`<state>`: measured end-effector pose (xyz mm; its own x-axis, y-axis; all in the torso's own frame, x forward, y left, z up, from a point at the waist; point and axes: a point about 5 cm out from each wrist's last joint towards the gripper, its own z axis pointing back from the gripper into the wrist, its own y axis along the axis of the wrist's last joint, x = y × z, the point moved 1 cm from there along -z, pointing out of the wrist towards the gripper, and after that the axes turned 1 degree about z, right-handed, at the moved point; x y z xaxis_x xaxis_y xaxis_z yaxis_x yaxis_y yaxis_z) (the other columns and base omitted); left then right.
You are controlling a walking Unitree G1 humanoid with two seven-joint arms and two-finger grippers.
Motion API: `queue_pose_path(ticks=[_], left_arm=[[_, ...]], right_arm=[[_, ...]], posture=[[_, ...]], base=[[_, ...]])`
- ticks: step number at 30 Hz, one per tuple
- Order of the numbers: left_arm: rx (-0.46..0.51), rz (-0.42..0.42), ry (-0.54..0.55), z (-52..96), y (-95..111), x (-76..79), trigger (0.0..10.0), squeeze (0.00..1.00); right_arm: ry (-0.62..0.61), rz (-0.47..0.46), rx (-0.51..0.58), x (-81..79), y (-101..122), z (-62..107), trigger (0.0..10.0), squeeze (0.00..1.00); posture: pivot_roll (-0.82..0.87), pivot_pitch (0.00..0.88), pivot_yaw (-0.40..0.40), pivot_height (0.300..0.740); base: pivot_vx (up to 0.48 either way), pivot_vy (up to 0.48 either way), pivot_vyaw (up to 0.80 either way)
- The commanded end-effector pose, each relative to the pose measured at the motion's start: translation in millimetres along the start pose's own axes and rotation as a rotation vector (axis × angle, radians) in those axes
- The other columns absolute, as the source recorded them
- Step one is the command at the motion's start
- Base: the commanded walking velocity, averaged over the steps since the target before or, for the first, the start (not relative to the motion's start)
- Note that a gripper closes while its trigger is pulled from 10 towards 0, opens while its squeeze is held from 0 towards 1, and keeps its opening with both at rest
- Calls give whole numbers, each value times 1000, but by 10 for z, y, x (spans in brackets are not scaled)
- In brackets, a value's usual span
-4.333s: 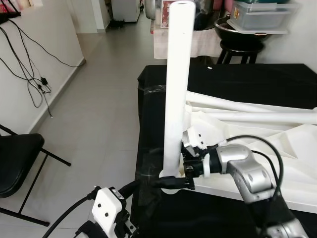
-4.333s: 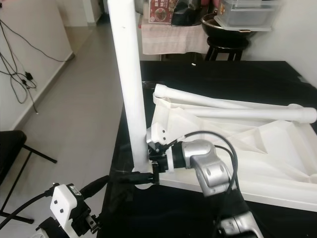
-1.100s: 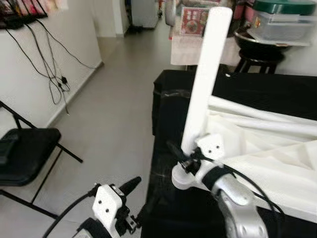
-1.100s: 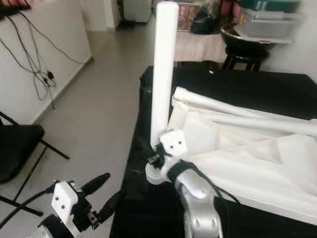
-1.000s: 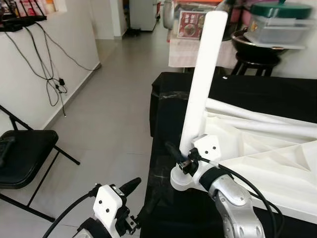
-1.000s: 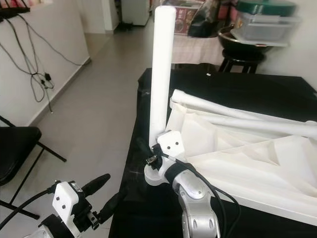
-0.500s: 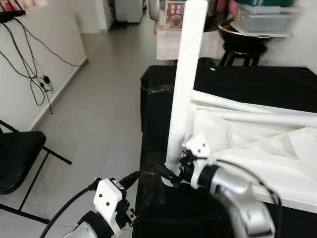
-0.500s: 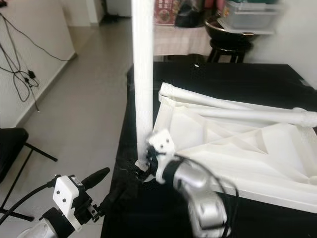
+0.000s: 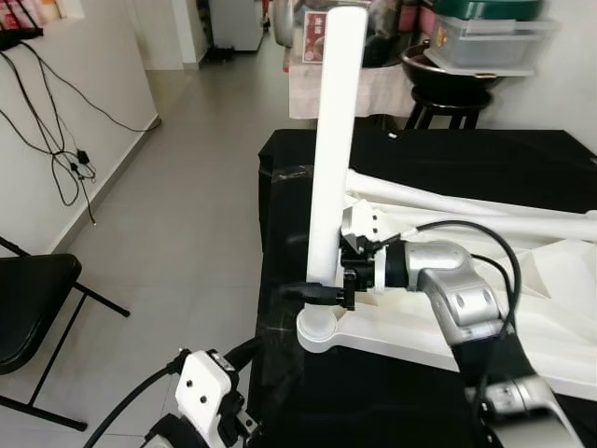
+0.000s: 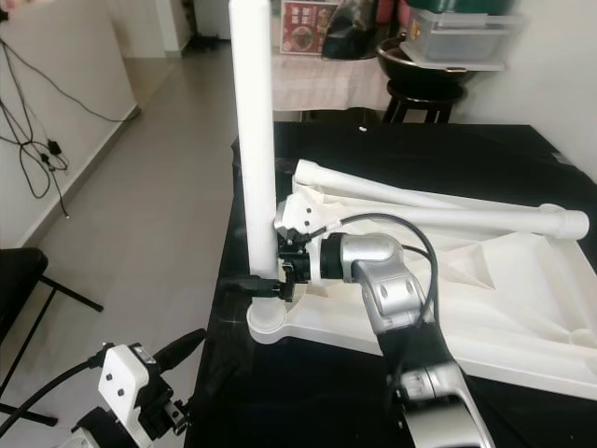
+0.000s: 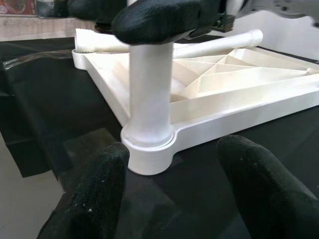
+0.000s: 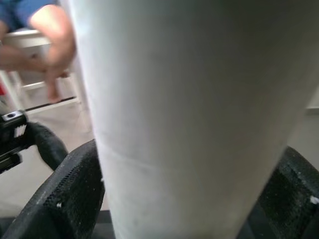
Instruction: Building children table
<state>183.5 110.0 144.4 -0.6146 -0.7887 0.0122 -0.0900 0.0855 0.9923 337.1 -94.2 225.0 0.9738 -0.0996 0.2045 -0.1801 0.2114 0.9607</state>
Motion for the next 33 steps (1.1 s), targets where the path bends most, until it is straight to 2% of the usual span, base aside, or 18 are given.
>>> queue_pose_path(ticks=[1, 2, 9, 14, 16, 17, 18, 19, 20, 21, 22, 23, 24, 25, 26, 27, 28, 33], left_arm=[[-7, -4, -5, 20, 13, 39, 10000, 0], [-8, -3, -6, 30, 17, 51, 10000, 0], [-11, -1, -7, 38, 15, 62, 10000, 0], [-12, 1, -8, 37, 12, 65, 10000, 0], [-13, 2, -8, 32, 10, 59, 10000, 0], [-13, 2, -8, 32, 10, 59, 10000, 0], [-12, 2, -7, 29, 9, 53, 10000, 0], [-12, 2, -7, 29, 9, 53, 10000, 0], [-11, 2, -7, 26, 8, 47, 10000, 0], [-10, 1, -5, 24, 8, 29, 10000, 0], [-10, -1, -4, 25, 8, 2, 10000, 0], [-10, -1, -4, 25, 8, 2, 10000, 0], [-9, -3, -3, 26, 8, -17, 10000, 0], [-9, -5, -1, 20, 6, -37, 10000, 0], [-9, -5, -1, 20, 6, -37, 10000, 0], [-10, -8, -1, 12, 0, -56, 10000, 0], [-12, -10, -3, 5, -7, -69, 10000, 0], [-19, -13, -6, -11, -29, -100, 10000, 0]], right_arm=[[81, 10, 10, -2, 44, -100, 5961, 0], [119, 9, 15, 34, 62, -96, 0, 0], [134, 7, 22, 68, 39, -49, 0, 0], [59, 16, 38, 108, 24, 42, 0, 0], [-60, 27, 58, 100, 1, 176, 0, 0], [-60, 27, 58, 100, 1, 176, 0, 0], [-148, 28, 70, 66, -24, 253, 0, 0], [-148, 28, 70, 66, -24, 253, 0, 0], [-257, 21, 79, 34, -62, 316, 0, 0], [-413, -28, 92, -41, -142, 345, 0, 0], [-687, -82, 103, -102, -252, 371, 0, 0], [-687, -82, 103, -102, -252, 371, 0, 0], [-886, -126, 101, -157, -333, 429, 0, 0], [-1072, -148, 12, -360, -502, 480, 0, 0], [-1072, -148, 12, -360, -502, 480, 0, 0], [-1140, -183, -53, -555, -632, 450, 0, 0], [-1101, -195, -110, -736, -726, 346, 0, 0], [-1033, -199, -124, -700, -790, 260, 0, 0]], posture=[[43, 149, -35, 740], [43, 149, -35, 740], [40, 150, -34, 740], [29, 146, -32, 740], [17, 146, -35, 740], [17, 146, -35, 740], [13, 146, -37, 740], [13, 146, -37, 740], [9, 145, -39, 740], [3, 147, -39, 740], [-7, 145, -26, 740], [-7, 145, -26, 740], [-7, 145, -26, 740], [-12, 141, -15, 740], [-12, 141, -15, 740], [-4, 134, -11, 740], [-4, 129, -8, 740], [14, 108, -30, 740]], base=[[0, 0, 0], [0, 0, 0], [0, 0, 0], [0, 0, 0], [0, 0, 0], [0, 0, 0], [0, 0, 0], [0, 0, 0], [0, 0, 0], [0, 0, 0], [0, 0, 0], [0, 0, 0], [0, 0, 0], [0, 0, 0], [0, 0, 0], [0, 0, 0], [0, 0, 0], [0, 0, 0]])
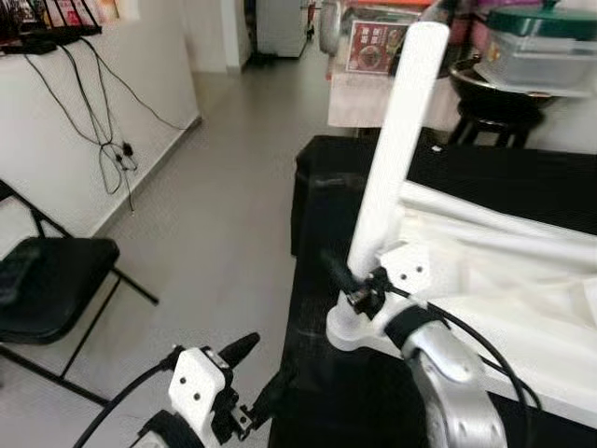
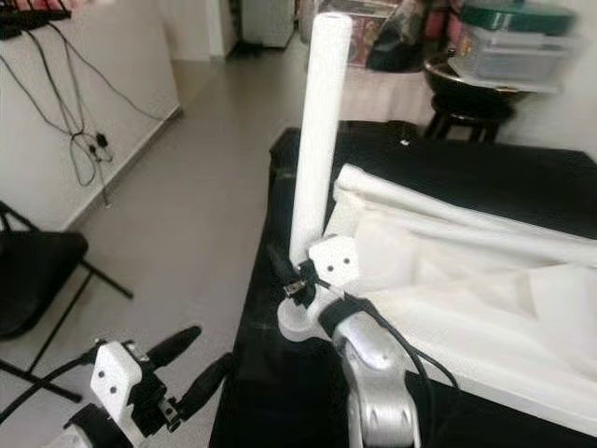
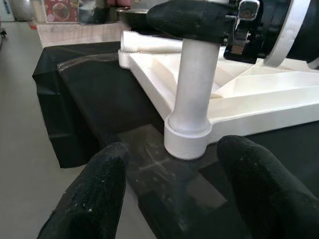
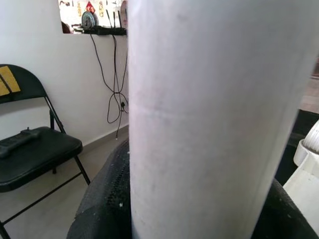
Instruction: Building children table
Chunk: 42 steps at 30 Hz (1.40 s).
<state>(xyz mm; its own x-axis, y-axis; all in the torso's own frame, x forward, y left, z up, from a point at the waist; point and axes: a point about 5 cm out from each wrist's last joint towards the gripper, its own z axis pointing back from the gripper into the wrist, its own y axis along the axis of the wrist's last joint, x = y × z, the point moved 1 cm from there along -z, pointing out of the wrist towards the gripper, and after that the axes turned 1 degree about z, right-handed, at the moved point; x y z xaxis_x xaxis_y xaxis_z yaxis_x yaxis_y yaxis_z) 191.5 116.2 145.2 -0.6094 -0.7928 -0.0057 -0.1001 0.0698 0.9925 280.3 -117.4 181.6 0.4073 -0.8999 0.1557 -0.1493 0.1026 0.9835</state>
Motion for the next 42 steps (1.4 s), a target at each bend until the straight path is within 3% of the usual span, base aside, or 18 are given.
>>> queue_pose_path(ticks=[1, 4, 5, 6, 9, 10, 13, 14, 15, 16, 17, 18, 23, 29, 30, 37, 42], left_arm=[[-18, 2, -4, 12, -38, -16, 10000, 0], [-17, -1, 4, 13, -38, -27, 10000, 0], [-17, -5, 13, 15, -38, -36, 10000, 0], [-17, -7, 17, 16, -40, -43, 10000, 0], [-18, -6, 13, 13, -42, -43, 10000, 0], [-20, -3, 4, 5, -48, -42, 10000, 0], [-20, -2, 2, 3, -51, -43, 10000, 0], [-18, -1, 1, -3, -52, -37, 10000, 0], [-18, -1, 1, -3, -52, -37, 10000, 0], [-16, 0, 0, -9, -51, -31, 10000, 0], [-14, 1, 1, -12, -50, -22, 10000, 0], [-12, 1, 1, -15, -49, -12, 10000, 0], [-9, 1, 2, -9, -34, 20, 10000, 0], [-7, 4, 5, 14, -12, 58, 10000, 0], [-6, 6, 3, 18, -7, 69, 10000, 0], [-5, 11, -1, 32, 11, 107, 10000, 0], [-5, 14, -3, 32, 11, 119, 10000, 0]], right_arm=[[-4, 11, -210, 35, -427, 37, 0, 0], [1, 5, -207, 42, -421, -2, 0, 0], [20, 3, -215, 28, -424, -20, 2471, 0], [48, -13, -214, 2, -413, -25, 10000, 0], [100, -28, -203, -26, -383, -31, 10000, 0], [221, -73, -185, -139, -295, -43, 10000, 1000], [240, -80, -183, -174, -269, -36, 10000, 1000], [373, -105, -149, -209, -179, -70, 10000, 1000], [373, -105, -149, -209, -179, -70, 10000, 1000], [519, -105, -117, -229, -96, -99, 10000, 1000], [685, -80, -88, -262, -32, -112, 10000, 596], [808, -57, -78, -285, -5, -114, 10000, 0], [1030, 8, -85, -345, -6, -177, 10000, 0], [1083, 8, -110, -241, 62, -418, 10000, 0], [1112, 12, -126, -208, 71, -454, 0, 0], [1197, 15, -126, -127, 131, -512, 0, 0], [1177, 26, -131, -85, 71, -461, 0, 0]], posture=[[12, 108, -24, 740], [10, 108, -22, 740], [11, 104, -20, 740], [12, 104, -21, 740], [12, 104, -21, 740], [10, 103, -26, 740], [10, 103, -26, 740], [12, 100, -28, 740], [12, 100, -28, 740], [15, 101, -30, 740], [16, 101, -35, 740], [22, 100, -37, 740], [44, 107, -46, 740], [56, 122, -52, 740], [61, 125, -54, 740], [61, 136, -56, 740], [52, 132, -52, 740]], base=[[0, 0, 0], [0, 0, 0], [0, 0, 0], [0, 0, 0], [0, 0, 0], [0, 0, 0], [0, 0, 0], [0, 0, 0], [0, 0, 0], [0, 0, 0], [0, 0, 0], [0, 0, 0], [0, 0, 0], [0, 0, 0], [0, 0, 0], [0, 0, 0], [0, 0, 0]])
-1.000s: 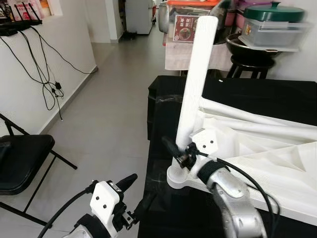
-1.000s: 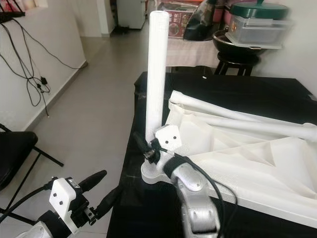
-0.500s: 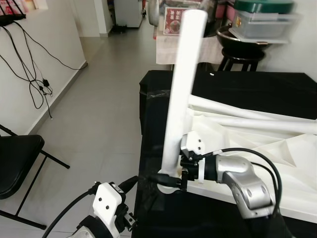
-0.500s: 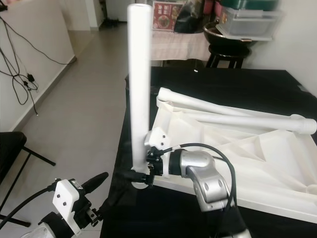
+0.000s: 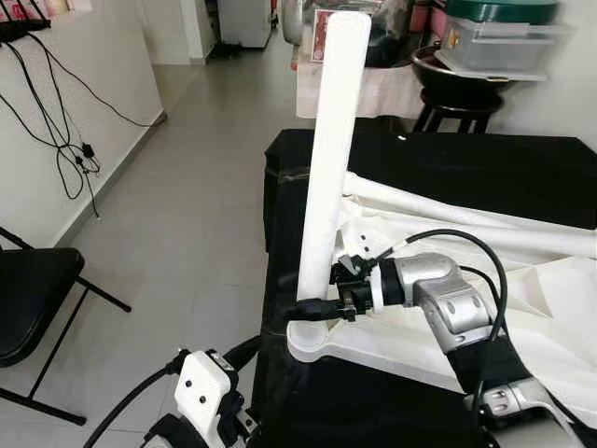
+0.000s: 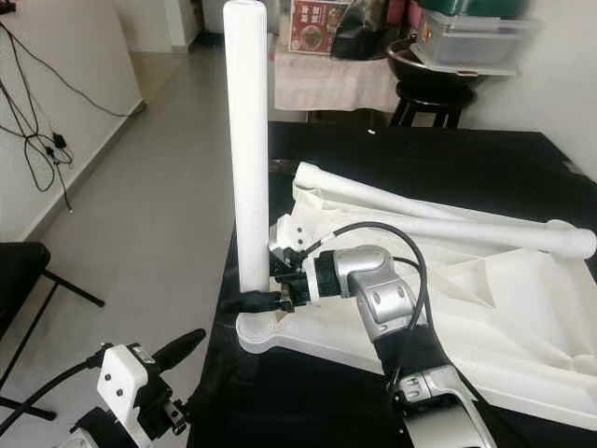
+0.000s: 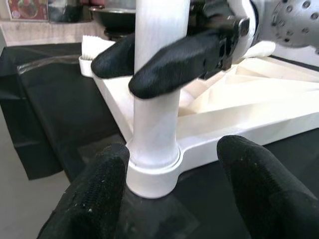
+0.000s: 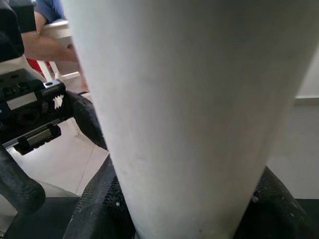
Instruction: Building children table
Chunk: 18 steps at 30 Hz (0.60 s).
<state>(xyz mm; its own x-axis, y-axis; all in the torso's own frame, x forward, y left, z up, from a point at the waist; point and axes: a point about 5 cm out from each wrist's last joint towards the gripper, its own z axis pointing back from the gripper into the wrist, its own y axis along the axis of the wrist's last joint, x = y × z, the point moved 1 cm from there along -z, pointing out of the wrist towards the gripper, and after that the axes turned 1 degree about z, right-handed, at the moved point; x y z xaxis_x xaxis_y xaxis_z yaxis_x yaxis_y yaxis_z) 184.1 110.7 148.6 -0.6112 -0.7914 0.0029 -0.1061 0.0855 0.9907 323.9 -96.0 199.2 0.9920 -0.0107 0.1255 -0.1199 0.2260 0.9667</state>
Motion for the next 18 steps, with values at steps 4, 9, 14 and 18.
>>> queue_pose_path(ticks=[4, 9, 14, 18], left_arm=[[-22, 7, -4, 11, -35, 28, 10000, 0], [-23, 5, 2, 18, -41, -7, 10000, 0], [-29, 1, -1, 3, -63, -62, 10000, 0], [-32, 3, -8, -23, -86, -74, 10000, 0]], right_arm=[[-99, -7, -8, -68, -134, -18, 0, 0], [-697, -135, 3, -70, -320, -20, 0, 0], [-1011, -218, -21, -396, -439, -89, 0, 0], [-993, -204, -19, -374, -421, -129, 0, 0]], posture=[[45, 128, -55, 740], [15, 125, -49, 740], [-4, 100, -27, 740], [5, 88, -40, 740]], base=[[0, 0, 0], [0, 0, 0], [0, 0, 0], [0, 0, 0]])
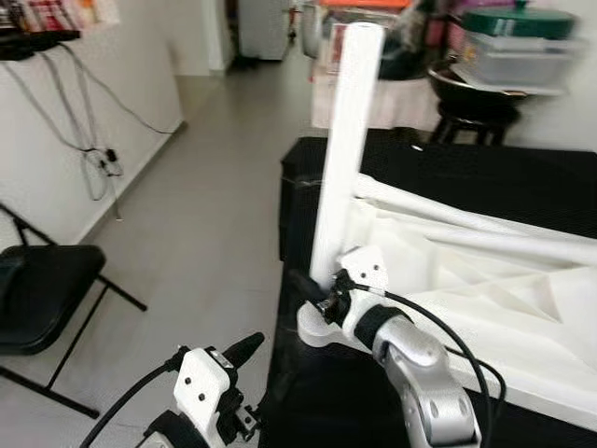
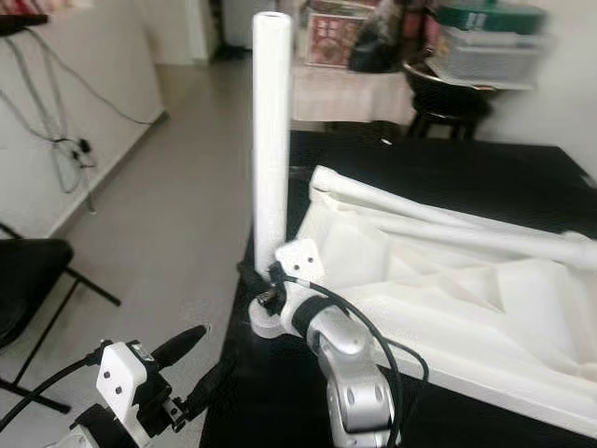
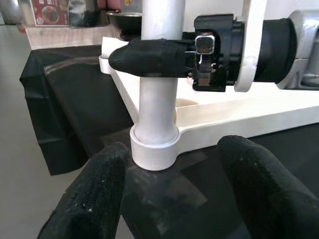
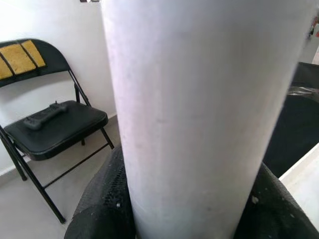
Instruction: Building children table
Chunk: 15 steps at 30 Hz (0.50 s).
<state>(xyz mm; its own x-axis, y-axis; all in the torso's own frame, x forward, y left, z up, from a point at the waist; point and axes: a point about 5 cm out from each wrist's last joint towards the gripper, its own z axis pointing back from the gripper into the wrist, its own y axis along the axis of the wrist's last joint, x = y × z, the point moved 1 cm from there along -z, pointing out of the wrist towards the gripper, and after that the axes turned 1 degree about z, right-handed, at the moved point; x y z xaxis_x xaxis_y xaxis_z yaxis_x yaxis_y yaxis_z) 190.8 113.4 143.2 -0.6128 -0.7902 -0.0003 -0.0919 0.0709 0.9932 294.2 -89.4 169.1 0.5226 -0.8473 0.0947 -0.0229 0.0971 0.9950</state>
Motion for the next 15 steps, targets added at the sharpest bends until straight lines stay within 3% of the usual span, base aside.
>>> queue_pose_path(ticks=[1, 2, 3, 5, 6, 15], left_arm=[[-12, 5, -7, -3, -36, -11, 10000, 0], [-12, 5, -7, -3, -36, -11, 10000, 0], [-4, -1, 13, -13, -38, -28, 10000, 0], [-1, -3, 23, -17, -37, -37, 10000, 0], [1, -5, 32, -24, -39, -50, 10000, 0], [-2, -1, 71, -55, -57, -133, 10000, 0]], right_arm=[[-15, 4, -94, 5, -182, 8, 0, 0], [-15, 4, -94, 5, -182, 8, 0, 0], [-24, 26, -107, 30, -168, 2, 10000, 0], [-26, 33, -108, 33, -156, 7, 10000, 0], [-40, 33, -106, 58, -133, 38, 10000, 1000], [-58, 62, -96, 236, -107, 213, 10000, 1000]], posture=[[5, 86, -41, 740], [5, 86, -41, 740], [5, 77, -50, 740], [5, 76, -51, 740], [4, 73, -54, 740], [-12, 62, -50, 740]], base=[[0, 0, 0], [0, 0, 0], [0, 0, 0], [0, 0, 0], [0, 0, 0], [0, 0, 0]])
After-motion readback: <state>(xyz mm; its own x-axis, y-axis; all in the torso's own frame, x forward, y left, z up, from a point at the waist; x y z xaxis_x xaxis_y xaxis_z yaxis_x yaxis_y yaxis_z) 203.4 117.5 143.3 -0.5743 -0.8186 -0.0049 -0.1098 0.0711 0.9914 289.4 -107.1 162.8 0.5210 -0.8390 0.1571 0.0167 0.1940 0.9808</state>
